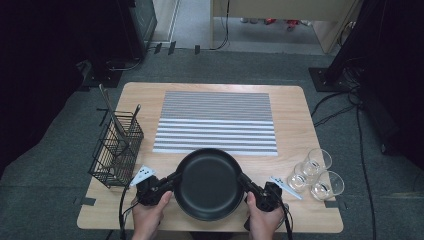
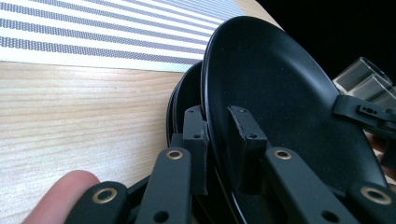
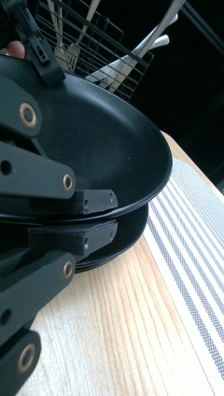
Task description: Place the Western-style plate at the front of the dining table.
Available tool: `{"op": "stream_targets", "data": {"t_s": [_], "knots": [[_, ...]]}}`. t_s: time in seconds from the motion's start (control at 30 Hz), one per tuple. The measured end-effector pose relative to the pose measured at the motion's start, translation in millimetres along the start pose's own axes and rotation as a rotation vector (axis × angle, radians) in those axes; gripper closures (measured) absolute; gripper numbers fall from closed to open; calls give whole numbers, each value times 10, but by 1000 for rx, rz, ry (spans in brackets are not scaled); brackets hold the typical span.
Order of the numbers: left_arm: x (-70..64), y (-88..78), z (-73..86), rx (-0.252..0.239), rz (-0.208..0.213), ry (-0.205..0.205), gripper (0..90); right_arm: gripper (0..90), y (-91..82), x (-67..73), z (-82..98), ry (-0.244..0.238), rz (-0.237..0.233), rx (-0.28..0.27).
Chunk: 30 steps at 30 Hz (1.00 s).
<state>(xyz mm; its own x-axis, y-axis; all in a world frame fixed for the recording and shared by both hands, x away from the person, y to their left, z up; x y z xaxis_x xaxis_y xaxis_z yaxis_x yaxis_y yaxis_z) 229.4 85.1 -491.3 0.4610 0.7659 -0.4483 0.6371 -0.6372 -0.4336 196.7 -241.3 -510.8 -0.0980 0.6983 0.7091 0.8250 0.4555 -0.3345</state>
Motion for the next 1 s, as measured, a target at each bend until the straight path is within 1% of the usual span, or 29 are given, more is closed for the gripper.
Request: {"op": "stream_targets", "data": {"t_s": [0.13,0.27,0.43,0.53,0.6,0.63,0.7,1.0], "knots": [[-17,31,-37,0,7,6,787,848,-13,2,-29,-10,10,-12],[-24,52,-97,-11,13,9,790,850,-25,14,-83,-5,-3,-17],[-49,96,-166,-22,17,9,790,850,-23,24,-162,-17,-3,-23],[-57,118,-197,-26,18,11,790,850,-17,28,-201,-15,-5,-26],[-52,127,-209,-24,17,12,790,850,-7,22,-220,-23,-7,-25],[-46,133,-214,-25,17,11,790,850,-2,28,-225,-17,-5,-23],[-37,144,-224,-25,15,8,790,851,11,27,-235,-25,-6,-20],[-12,195,-270,-24,15,4,792,850,56,19,-273,-31,-5,-19]]}}
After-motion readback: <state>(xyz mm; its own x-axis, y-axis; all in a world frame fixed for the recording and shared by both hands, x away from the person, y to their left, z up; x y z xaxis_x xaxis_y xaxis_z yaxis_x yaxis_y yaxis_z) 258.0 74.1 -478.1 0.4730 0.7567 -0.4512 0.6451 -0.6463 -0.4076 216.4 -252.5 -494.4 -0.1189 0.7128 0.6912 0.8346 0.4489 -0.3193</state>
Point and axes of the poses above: each handheld gripper's, and its own axes: y roughly forward along the jaws, z roughly out of its underside, x roughly to its left, the point moved 1 cm from there along y, roughly forward along the jaws, and after that the axes turned 2 degrees about -x, right-handed, at the moved point
